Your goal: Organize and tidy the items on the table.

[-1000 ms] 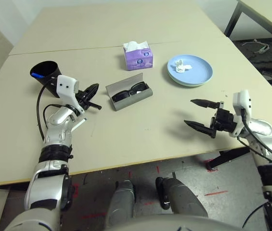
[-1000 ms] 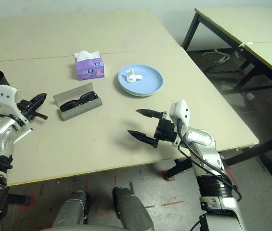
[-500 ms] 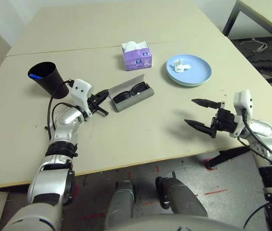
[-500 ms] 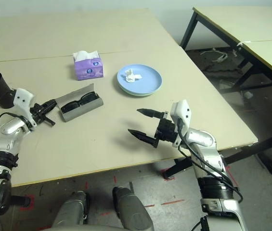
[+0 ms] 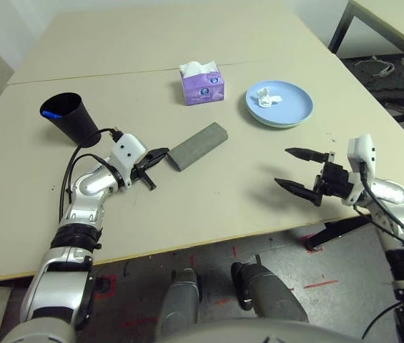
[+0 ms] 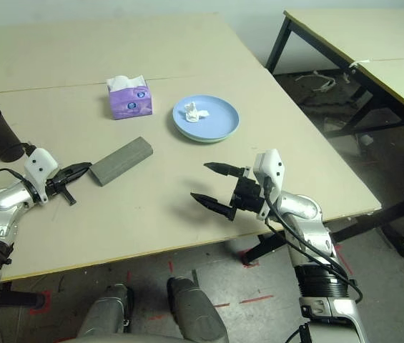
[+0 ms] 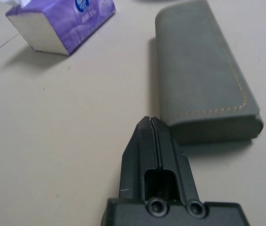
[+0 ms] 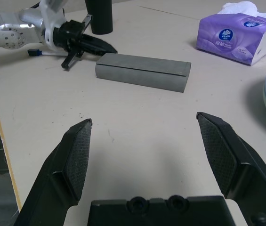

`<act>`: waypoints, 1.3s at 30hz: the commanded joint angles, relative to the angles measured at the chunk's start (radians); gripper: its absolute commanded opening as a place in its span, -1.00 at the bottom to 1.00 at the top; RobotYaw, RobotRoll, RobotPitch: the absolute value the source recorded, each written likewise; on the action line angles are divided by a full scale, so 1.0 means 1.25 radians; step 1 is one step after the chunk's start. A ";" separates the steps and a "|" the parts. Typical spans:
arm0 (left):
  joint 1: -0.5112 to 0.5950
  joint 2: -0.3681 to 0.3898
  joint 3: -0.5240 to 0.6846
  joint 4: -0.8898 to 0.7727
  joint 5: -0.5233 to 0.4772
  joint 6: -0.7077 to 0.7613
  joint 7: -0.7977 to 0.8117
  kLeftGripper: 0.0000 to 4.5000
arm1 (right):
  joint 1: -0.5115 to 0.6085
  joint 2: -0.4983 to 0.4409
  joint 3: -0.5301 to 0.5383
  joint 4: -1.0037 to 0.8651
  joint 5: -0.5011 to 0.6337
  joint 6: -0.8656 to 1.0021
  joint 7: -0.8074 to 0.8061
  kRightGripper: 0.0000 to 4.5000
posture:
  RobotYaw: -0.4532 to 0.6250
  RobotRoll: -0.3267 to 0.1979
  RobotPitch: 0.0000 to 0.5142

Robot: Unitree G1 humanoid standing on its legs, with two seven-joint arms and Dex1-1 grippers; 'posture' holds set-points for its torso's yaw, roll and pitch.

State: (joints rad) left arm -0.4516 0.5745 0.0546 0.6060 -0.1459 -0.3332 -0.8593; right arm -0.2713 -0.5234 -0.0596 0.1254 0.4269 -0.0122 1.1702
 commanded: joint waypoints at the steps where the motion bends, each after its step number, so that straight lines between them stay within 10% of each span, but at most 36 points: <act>1: 0.017 0.024 0.047 -0.170 -0.126 0.180 -0.041 -0.99 | -0.002 0.004 0.009 0.005 0.000 -0.003 0.003 1.00 | -0.43 0.25 -0.40; 7: 0.111 0.138 0.093 -0.451 -0.271 0.518 -0.073 -0.99 | -0.010 0.016 0.020 0.020 -0.003 -0.011 0.014 1.00 | -0.40 0.25 -0.36; 15: 0.326 0.330 0.177 -0.603 -0.254 0.614 -0.125 -0.99 | -0.025 0.031 0.038 0.039 -0.005 -0.026 0.033 1.00 | -0.34 0.25 -0.32; 20: 0.470 0.459 0.227 -0.622 -0.194 0.619 -0.188 -0.43 | -0.042 0.031 0.056 0.045 -0.011 -0.052 0.070 1.00 | -0.31 0.25 -0.31; 30: 0.474 0.503 0.217 -0.596 -0.160 0.652 -0.216 0.99 | -0.097 0.028 0.123 0.040 -0.003 -0.114 0.230 1.00 | -0.32 0.25 -0.27; 39: 0.395 0.533 0.143 -0.518 -0.097 0.696 -0.204 0.99 | -0.111 0.050 0.151 0.029 0.007 -0.089 0.259 1.00 | -0.35 0.25 -0.23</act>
State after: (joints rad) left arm 0.0473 1.2251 0.2620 -0.0595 -0.2874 0.5201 -1.1113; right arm -0.4199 -0.4702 0.1123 0.1718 0.4274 -0.1277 1.4874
